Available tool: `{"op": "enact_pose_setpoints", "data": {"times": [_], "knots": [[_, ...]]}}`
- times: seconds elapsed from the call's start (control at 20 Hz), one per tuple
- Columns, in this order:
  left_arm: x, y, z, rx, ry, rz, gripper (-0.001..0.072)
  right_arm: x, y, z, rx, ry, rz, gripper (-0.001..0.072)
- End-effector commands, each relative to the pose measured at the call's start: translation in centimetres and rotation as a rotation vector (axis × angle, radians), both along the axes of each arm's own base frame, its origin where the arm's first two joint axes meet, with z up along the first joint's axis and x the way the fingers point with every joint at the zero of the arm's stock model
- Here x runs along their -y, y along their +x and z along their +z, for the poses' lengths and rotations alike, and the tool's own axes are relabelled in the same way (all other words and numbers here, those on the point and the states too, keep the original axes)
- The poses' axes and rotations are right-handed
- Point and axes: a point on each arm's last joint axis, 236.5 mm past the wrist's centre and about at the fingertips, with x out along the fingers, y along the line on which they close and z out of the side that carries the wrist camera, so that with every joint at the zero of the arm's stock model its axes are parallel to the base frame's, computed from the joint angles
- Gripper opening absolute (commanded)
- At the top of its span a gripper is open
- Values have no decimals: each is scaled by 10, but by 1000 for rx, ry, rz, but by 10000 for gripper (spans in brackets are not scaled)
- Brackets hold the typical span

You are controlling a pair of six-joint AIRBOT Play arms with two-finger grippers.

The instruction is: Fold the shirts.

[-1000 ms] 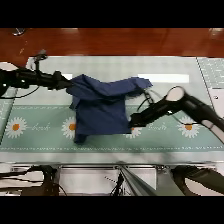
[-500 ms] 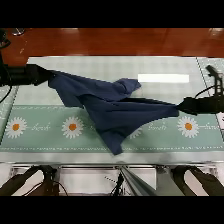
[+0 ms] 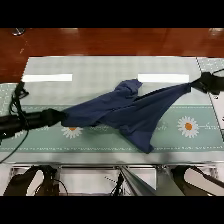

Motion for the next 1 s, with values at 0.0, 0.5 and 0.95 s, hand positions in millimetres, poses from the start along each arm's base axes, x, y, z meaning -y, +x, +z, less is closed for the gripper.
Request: {"op": "enact_pose_setpoints", "data": {"times": [0.0,0.5,0.95], "knots": [[9,-37,-44,-121,-39,22,24,-20,71,7,22,63,40,30],[-25,-2,-83,-99,54,209,705,-96,106,-32,-142,158,174,626],[-98,16,-42,-77,262,187,701,29,-6,-19,-151,65,-72,621]]}}
